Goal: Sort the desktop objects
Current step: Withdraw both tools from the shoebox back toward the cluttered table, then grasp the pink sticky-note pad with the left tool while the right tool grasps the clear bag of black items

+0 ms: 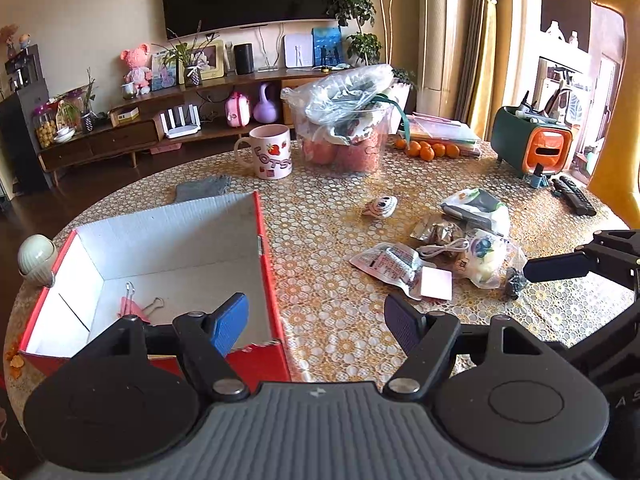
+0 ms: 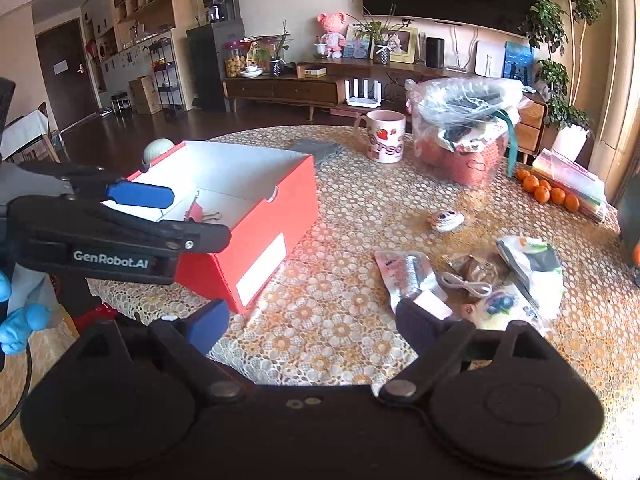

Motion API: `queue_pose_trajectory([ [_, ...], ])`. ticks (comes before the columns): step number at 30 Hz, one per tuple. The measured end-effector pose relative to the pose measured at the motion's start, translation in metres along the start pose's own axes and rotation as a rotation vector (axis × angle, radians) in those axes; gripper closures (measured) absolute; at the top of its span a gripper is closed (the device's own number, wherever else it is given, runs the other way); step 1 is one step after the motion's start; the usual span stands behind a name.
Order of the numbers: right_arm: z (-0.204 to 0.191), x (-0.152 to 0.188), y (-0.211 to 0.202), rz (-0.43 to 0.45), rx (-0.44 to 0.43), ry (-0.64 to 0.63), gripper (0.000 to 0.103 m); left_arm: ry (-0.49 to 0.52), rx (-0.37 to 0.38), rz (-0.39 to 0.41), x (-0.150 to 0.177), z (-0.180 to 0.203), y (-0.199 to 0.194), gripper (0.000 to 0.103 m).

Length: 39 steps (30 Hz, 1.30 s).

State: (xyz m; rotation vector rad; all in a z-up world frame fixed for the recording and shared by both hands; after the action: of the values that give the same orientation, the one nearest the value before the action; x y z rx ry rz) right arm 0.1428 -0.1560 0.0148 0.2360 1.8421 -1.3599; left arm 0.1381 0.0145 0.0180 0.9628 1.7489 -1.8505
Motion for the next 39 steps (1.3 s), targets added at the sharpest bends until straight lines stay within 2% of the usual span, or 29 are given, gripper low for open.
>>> queue_pose_trajectory([
  [10,0.045,0.031,-0.004,-0.019,0.050,0.037,0.013,0.023,0.048,0.020,0.013,0.045,0.008,0.029],
  [21,0.085,0.056,-0.004,-0.036,0.092,0.069,0.013,0.041,0.074,-0.009,0.025,0.086,0.033,0.025],
  [30,0.111,0.068,0.000,-0.048,0.103,0.086,0.013,0.084,0.080,-0.029,0.032,0.107,0.055,0.025],
  [33,0.118,0.072,0.003,-0.057,0.106,0.089,0.013,0.093,0.079,-0.039,0.034,0.112,0.066,0.019],
  [39,0.137,0.075,0.008,-0.066,0.129,0.107,0.013,0.094,0.089,-0.051,0.029,0.121,0.093,0.019],
])
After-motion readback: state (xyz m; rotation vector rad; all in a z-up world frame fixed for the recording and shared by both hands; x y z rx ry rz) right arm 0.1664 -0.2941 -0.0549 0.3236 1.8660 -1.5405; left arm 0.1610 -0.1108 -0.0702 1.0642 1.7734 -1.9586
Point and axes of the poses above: each gripper's, at about its wrist camera, not at the fingertips, and y roughly the way its jaws point, z to its right, x to its underside, the point moved 4 cm from there along y, roughly the way its jaws point, and after that the axes turned 4 degrees about -z, right-handed, at the moved point
